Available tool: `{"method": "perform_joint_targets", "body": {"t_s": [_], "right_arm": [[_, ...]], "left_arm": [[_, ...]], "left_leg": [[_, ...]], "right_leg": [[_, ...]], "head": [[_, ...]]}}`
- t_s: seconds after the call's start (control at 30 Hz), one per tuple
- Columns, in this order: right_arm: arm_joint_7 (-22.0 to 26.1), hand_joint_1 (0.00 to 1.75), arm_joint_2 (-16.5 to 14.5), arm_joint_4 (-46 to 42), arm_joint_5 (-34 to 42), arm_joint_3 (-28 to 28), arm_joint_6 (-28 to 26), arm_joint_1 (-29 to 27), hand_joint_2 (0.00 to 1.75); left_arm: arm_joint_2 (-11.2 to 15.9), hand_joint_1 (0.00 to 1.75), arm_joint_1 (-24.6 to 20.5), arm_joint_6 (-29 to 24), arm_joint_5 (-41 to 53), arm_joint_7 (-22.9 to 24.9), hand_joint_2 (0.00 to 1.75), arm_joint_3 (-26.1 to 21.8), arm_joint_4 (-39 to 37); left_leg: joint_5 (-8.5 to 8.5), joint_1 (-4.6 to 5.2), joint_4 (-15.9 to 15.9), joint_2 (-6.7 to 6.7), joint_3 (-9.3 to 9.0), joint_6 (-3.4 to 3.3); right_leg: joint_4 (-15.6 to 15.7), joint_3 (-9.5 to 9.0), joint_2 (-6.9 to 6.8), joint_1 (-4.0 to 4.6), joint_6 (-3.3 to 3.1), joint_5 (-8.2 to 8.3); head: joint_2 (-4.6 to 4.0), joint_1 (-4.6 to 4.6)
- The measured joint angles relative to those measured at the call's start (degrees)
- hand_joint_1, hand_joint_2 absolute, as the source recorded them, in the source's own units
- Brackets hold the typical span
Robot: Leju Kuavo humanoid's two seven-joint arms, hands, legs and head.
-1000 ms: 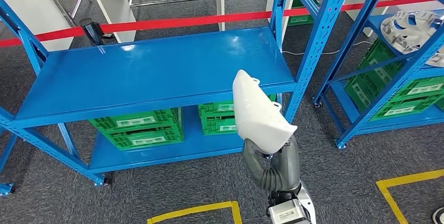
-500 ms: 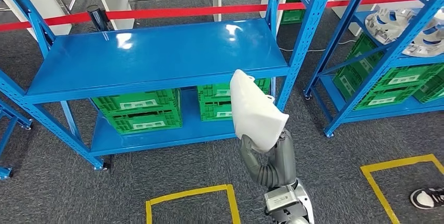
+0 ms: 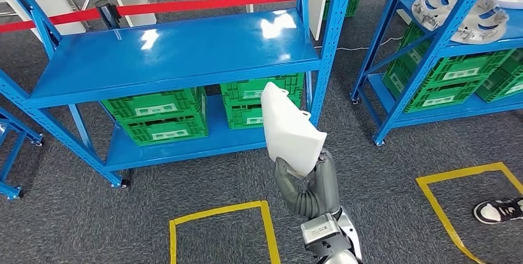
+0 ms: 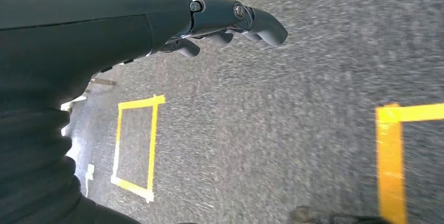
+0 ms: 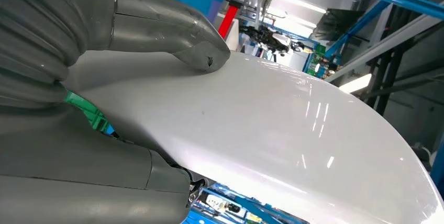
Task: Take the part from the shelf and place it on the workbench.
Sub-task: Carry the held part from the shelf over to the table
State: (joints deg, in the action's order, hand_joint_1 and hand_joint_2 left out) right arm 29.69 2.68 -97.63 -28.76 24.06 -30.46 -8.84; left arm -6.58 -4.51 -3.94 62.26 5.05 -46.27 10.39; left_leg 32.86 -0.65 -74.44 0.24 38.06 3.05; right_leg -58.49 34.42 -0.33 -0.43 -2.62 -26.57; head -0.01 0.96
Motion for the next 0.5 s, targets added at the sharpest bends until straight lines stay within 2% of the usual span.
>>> {"method": "perform_joint_targets", "body": {"t_s": [0.03, 0.07, 0.1, 0.13, 0.17, 0.2, 0.23, 0.27, 0.3, 0.33, 0.4, 0.43, 0.47, 0.5], "right_arm": [[0.01, 1.75, -0.15, 0.09, -0.11, 0.0, 0.04, 0.08, 1.75], [0.02, 1.75, -0.28, 0.13, 0.16, -0.02, 0.14, 0.16, 1.75], [0.13, 1.75, -0.4, 0.17, 0.81, -0.13, 0.31, 0.29, 1.75], [0.32, 1.75, -0.5, 0.24, 1.6, -0.28, 0.56, 0.46, 1.75], [0.58, 1.75, -0.58, 0.32, 2.26, -0.47, 0.78, 0.66, 1.75], [0.8, 1.75, -0.63, 0.44, 2.74, -0.67, 0.94, 0.82, 1.75], [0.96, 1.75, -0.65, 0.58, 2.99, -0.81, 1.03, 0.93, 1.75], [1.03, 1.75, -0.66, 0.72, 3.13, -0.92, 1.05, 0.98, 1.75], [1.03, 1.75, -0.67, 0.86, 3.21, -1.02, 1.04, 0.98, 1.75], [1.04, 1.75, -0.67, 0.98, 3.25, -1.11, 1.04, 0.99, 1.75], [1.04, 1.75, -0.67, 1.26, 3.45, -1.35, 1.02, 1.05, 1.75], [1.06, 1.75, -0.7, 1.49, 3.57, -1.55, 0.97, 1.1, 1.75], [1.14, 1.75, -0.75, 1.78, 3.64, -1.75, 0.86, 1.14, 1.75], [1.32, 1.75, -0.83, 2.06, 3.5, -1.92, 0.61, 1.18, 1.75]], "left_arm": [[0.0, 0.0, -0.04, -0.08, 0.15, 0.39, 1.75, -0.01, 0.01], [0.0, 0.0, -0.1, -0.19, 0.26, 0.8, 1.75, -0.01, 0.01], [0.0, 0.0, -0.17, -0.33, 0.28, 1.14, 1.75, -0.02, 0.01], [-0.01, 0.0, -0.22, -0.47, 0.27, 1.32, 1.75, -0.02, 0.01], [-0.01, 0.0, -0.26, -0.58, 0.25, 1.39, 1.75, -0.02, 0.0], [-0.02, 0.0, -0.27, -0.67, 0.23, 1.42, 1.75, -0.02, -0.01], [-0.04, 0.0, -0.25, -0.72, 0.21, 1.46, 1.75, -0.02, -0.02], [-0.07, 0.0, -0.24, -0.75, 0.21, 1.49, 1.75, -0.02, -0.02], [-0.07, 0.0, -0.23, -0.77, 0.21, 1.51, 1.75, -0.03, -0.01], [-0.06, 0.0, -0.22, -0.78, 0.2, 1.52, 1.75, -0.04, -0.01], [-0.01, 0.0, -0.22, -0.8, 0.04, 1.42, 1.75, -0.07, 0.01], [0.0, 0.0, -0.21, -0.79, -0.19, 1.33, 1.75, -0.12, 0.01], [0.0, 0.0, -0.19, -0.76, -0.49, 1.29, 1.75, -0.21, 0.01], [0.0, 0.0, -0.15, -0.65, -0.76, 1.4, 1.75, -0.31, 0.0]], "left_leg": [[-1.66, -0.01, 2.37, -0.02, -2.46, -0.1], [-2.23, -0.02, 6.14, -0.07, -5.47, -0.25], [-1.8, 0.06, 10.69, -0.2, -8.72, -0.5], [-0.98, 0.19, 14.36, -0.32, -11.04, -0.82], [-0.14, 0.34, 16.54, -0.42, -12.14, -1.22], [-0.05, 0.51, 17.51, -0.48, -12.4, -1.72], [-0.61, 0.49, 17.47, -0.37, -11.84, -2.29], [-1.22, 0.44, 17.53, -0.21, -11.31, -2.89], [-1.95, 0.39, 17.62, -0.03, -10.59, -3.48], [-2.72, 0.32, 17.68, 0.14, -9.75, -3.94], [-4.24, 0.44, 17.5, 0.26, -7.86, -4.37], [-4.99, 0.52, 17.33, 0.28, -6.88, -4.39], [-5.74, 0.58, 17.07, 0.31, -5.78, -4.37], [-6.41, 0.62, 16.72, 0.34, -4.63, -4.29]], "right_leg": [[-0.25, 0.93, -0.04, -0.02, 0.18, 0.63], [-0.52, 1.74, -0.06, -0.03, 0.4, 1.18], [-0.76, 2.36, -0.08, 0.01, 0.69, 1.71], [-0.84, 2.68, -0.14, 0.05, 1.02, 2.26], [-0.75, 2.8, -0.19, 0.07, 1.35, 2.83], [-0.54, 2.85, -0.24, 0.09, 1.71, 3.46], [-0.38, 2.94, -0.23, 0.0, 2.07, 3.86], [-0.62, 3.25, -0.15, -0.09, 2.42, 3.41], [-1.83, 3.81, -0.07, -0.15, 2.76, 1.64], [-3.98, 4.55, 0.01, -0.22, 3.03, -1.04], [-10.93, 6.08, 0.08, -0.22, 3.36, -7.08], [-14.11, 6.39, 0.1, -0.21, 3.42, -8.39], [-16.23, 6.09, 0.13, -0.2, 3.41, -8.31], [-16.47, 4.91, 0.15, -0.18, 3.33, -7.0]], "head": [[-0.01, 0.0], [-0.01, 0.0], [-0.01, 0.03], [0.0, 0.06], [0.0, 0.03], [0.01, 0.03], [0.0, -0.02], [0.0, -0.06], [0.0, -0.03], [0.0, -0.03], [0.01, 0.0], [0.01, 0.0], [0.01, 0.0], [0.0, 0.0]]}}
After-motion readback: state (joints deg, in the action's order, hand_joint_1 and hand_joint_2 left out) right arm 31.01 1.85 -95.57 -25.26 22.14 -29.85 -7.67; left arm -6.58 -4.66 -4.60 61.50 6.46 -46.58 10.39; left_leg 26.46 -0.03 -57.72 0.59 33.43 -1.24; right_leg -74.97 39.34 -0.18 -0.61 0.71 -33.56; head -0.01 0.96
